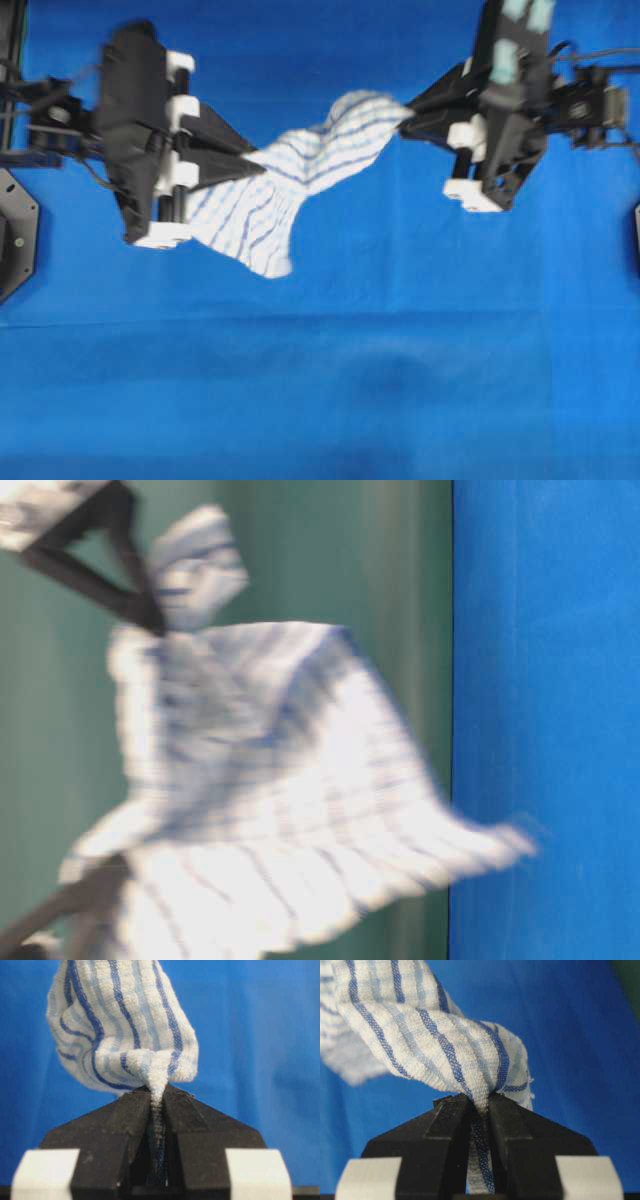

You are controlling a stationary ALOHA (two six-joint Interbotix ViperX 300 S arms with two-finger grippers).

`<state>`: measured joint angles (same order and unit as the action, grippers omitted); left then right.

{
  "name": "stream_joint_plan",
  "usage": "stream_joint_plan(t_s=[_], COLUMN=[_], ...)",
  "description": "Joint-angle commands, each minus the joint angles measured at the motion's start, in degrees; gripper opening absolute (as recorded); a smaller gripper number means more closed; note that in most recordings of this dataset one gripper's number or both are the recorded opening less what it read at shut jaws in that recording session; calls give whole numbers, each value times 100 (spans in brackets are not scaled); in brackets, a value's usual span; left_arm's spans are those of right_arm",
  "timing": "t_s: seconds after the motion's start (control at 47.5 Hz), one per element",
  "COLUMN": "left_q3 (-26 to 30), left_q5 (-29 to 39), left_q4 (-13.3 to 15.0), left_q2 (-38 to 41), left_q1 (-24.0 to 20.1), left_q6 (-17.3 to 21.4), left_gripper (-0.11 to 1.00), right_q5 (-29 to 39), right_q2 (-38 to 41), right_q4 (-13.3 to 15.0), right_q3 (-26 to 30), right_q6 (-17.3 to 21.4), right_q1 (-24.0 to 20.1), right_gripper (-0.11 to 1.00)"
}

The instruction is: Lift the towel with both arms.

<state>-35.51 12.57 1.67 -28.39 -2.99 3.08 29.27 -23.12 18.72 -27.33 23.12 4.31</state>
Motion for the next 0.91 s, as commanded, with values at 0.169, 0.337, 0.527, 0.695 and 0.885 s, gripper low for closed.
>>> stream_joint_plan(t_s=[0.169,0.337,0.527,0.695,0.885], left_q3=[914,1538,2092,2276,2250], left_q5=[255,571,817,923,940], left_q4=[-18,-26,-35,-35,-35], left_q2=[-396,-483,-510,-571,-571], left_q1=[-26,-70,-79,-70,-70], left_q6=[35,62,167,360,369], left_gripper=[2,2,2,2,2], right_q5=[413,527,606,642,791], right_q2=[-448,-492,-554,-650,-642], right_q4=[35,35,35,26,18], right_q3=[1028,1521,1934,2153,2145], right_q6=[-439,-677,-791,-809,-879], right_q1=[-18,-53,-79,-105,-229], right_gripper=[14,14,14,14,14])
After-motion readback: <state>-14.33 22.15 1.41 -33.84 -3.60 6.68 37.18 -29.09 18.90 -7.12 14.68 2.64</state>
